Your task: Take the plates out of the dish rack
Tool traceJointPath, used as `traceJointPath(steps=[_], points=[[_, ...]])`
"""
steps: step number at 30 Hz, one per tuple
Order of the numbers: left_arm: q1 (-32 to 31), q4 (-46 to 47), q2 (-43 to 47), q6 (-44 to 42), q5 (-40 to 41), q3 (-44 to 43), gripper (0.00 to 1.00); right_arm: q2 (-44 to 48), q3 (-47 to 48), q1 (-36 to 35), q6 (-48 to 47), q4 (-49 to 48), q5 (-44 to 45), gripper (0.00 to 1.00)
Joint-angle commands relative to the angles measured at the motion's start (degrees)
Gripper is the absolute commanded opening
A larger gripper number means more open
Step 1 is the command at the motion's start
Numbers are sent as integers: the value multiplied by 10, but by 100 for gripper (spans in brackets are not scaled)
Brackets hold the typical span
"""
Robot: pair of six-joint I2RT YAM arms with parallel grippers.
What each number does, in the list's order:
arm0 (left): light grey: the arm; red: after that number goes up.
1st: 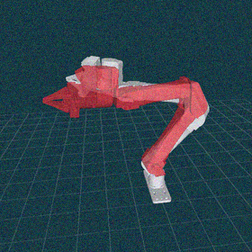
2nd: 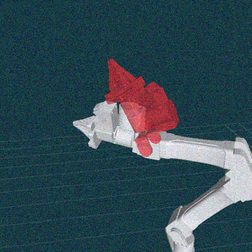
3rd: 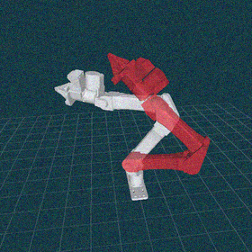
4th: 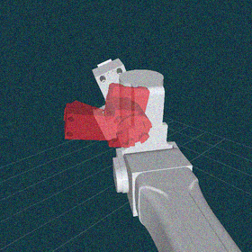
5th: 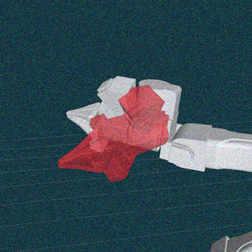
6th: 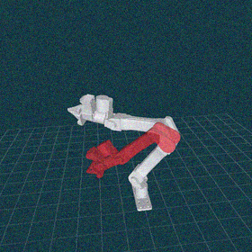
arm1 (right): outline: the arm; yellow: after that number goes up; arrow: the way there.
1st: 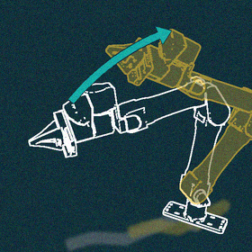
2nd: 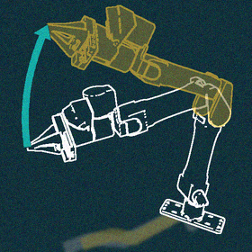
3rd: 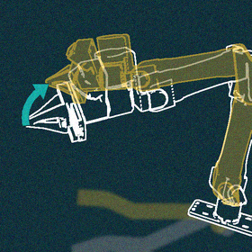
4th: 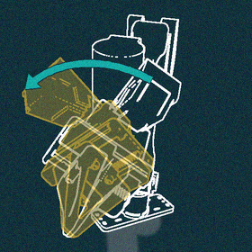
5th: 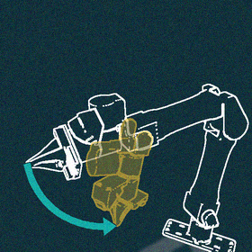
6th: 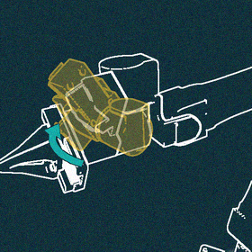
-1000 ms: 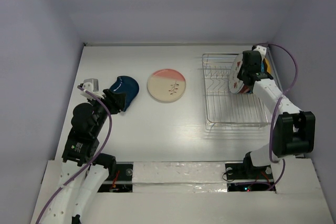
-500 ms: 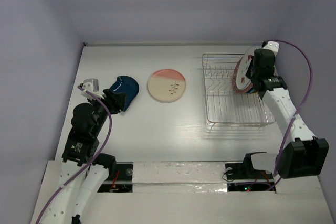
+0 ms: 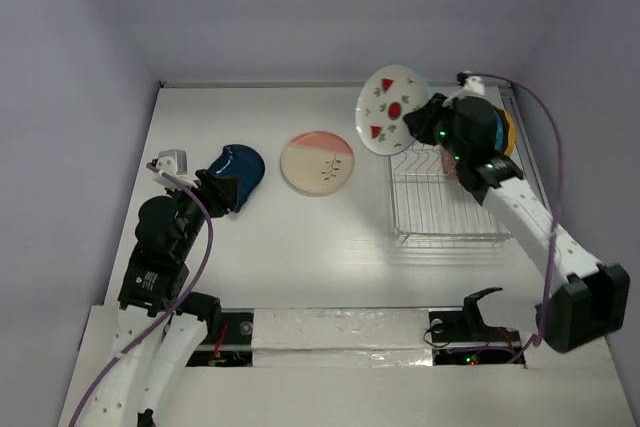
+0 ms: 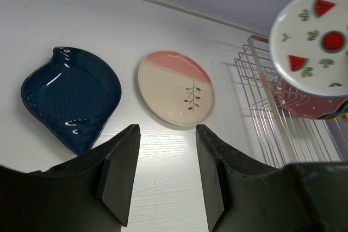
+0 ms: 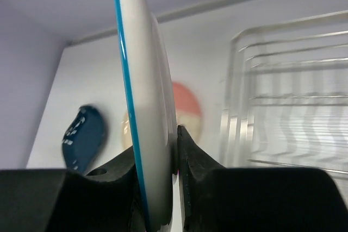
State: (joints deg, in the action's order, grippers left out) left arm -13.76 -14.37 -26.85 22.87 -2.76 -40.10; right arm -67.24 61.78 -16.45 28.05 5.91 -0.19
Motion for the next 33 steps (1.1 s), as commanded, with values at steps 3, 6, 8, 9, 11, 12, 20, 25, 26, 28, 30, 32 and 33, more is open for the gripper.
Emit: traceJointPath(steps=[3, 6, 8, 9, 11, 12, 20, 25, 26, 28, 30, 32, 33], points=[[4, 25, 7, -3, 0, 1, 42, -138, 59, -102, 91, -189, -52, 0], [4, 25, 10, -3, 1, 2, 42, -218, 71, -119, 156, -256, -80, 0], [4, 26, 9, -3, 0, 2, 42, -254, 88, -126, 177, -286, -92, 0], [4, 26, 8, -3, -2, 2, 42, -286, 92, -126, 186, -292, -94, 0], [4, 27, 8, -3, -3, 2, 42, -314, 103, -140, 214, -309, -90, 0], [4, 26, 8, -3, -3, 2, 42, -339, 105, -141, 234, -314, -91, 0], [4, 27, 10, -3, -3, 2, 42, -423, 110, -158, 277, -310, -64, 9], [4, 26, 13, -3, -2, 2, 42, -447, 98, -163, 292, -324, -59, 22], [4, 26, 13, -3, -1, 2, 42, -449, 97, -163, 294, -322, -60, 25], [4, 26, 12, -3, -2, 2, 42, -450, 94, -169, 292, -315, -55, 35], [4, 26, 13, -3, -2, 2, 42, -446, 83, -169, 286, -297, -36, 55], [4, 26, 14, -3, -2, 2, 42, -433, 68, -169, 268, -276, -15, 69], [4, 26, 15, -2, -2, 2, 42, -429, 66, -169, 261, -267, -10, 72]])
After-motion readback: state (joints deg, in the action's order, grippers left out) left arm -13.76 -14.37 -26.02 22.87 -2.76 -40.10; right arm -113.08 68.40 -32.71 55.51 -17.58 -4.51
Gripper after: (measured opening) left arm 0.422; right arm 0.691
